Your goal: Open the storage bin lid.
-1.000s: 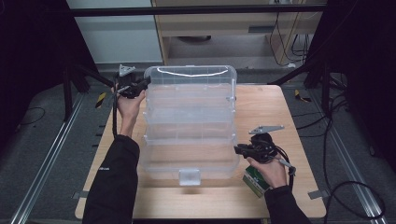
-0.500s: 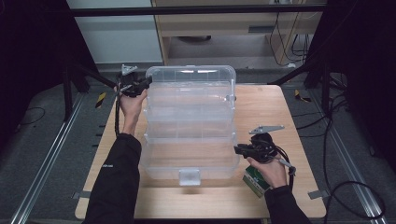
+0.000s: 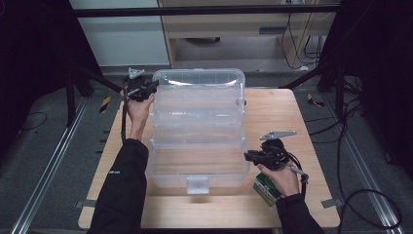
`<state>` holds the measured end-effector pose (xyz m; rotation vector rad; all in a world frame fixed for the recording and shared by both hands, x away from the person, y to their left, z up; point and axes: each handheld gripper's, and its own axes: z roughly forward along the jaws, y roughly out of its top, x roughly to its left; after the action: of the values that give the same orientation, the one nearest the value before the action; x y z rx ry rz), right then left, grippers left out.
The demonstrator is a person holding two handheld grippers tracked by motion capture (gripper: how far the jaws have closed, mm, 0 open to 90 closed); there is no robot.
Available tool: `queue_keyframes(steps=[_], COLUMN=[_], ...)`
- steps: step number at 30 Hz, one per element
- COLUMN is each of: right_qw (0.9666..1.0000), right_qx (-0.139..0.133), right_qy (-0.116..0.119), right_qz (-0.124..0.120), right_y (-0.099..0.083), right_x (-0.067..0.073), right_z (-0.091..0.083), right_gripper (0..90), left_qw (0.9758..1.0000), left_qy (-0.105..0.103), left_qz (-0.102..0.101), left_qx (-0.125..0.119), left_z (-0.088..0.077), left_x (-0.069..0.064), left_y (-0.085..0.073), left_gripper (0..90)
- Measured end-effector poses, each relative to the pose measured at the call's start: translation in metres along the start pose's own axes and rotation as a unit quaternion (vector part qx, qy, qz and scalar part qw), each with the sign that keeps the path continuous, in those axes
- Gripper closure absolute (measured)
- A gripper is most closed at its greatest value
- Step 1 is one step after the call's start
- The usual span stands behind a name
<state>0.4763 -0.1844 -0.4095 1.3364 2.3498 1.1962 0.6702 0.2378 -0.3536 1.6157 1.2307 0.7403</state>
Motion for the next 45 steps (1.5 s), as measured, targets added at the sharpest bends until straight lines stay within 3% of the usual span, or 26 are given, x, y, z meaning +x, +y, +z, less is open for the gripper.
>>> queue_keyframes(steps=[5,8,11,13,20,33,39,45], right_qw=[1.0,1.0,1.0,1.0,1.0,0.9999,0.9999,0.9999], right_qx=[0.0,0.0,0.003,0.001,0.0,0.001,0.001,0.002], right_qy=[-0.001,-0.002,0.003,0.008,0.009,0.014,0.015,0.014], right_qz=[-0.001,-0.003,-0.001,0.001,0.002,0.001,0.002,0.003], right_y=[0.0,0.0,0.0,-0.001,-0.001,-0.001,-0.001,-0.001], right_x=[0.001,0.001,0.0,-0.001,-0.002,-0.003,-0.003,-0.003], right_z=[0.0,0.0,0.0,0.0,0.0,0.001,0.001,0.001], right_gripper=[76.3,76.3,74.9,74.9,74.8,74.4,74.3,74.3], left_qw=[1.0,0.9999,0.9999,1.0,0.9998,0.9979,0.9963,0.9952], left_qy=[0.005,0.006,0.01,0.003,-0.015,-0.046,-0.062,-0.075], left_qz=[0.001,0.008,0.003,-0.002,0.009,0.045,0.06,0.055], left_qx=[-0.006,0.001,0.005,-0.005,-0.007,0.003,0.012,0.029], left_z=[0.001,0.0,-0.006,-0.015,-0.053,-0.125,-0.148,-0.162], left_x=[0.003,0.006,0.009,0.01,0.011,0.003,-0.002,-0.006], left_y=[-0.001,-0.002,-0.002,-0.003,-0.008,-0.017,-0.031,-0.059], left_gripper=[75.6,73.3,71.2,70.4,63.0,54.4,51.4,51.9])
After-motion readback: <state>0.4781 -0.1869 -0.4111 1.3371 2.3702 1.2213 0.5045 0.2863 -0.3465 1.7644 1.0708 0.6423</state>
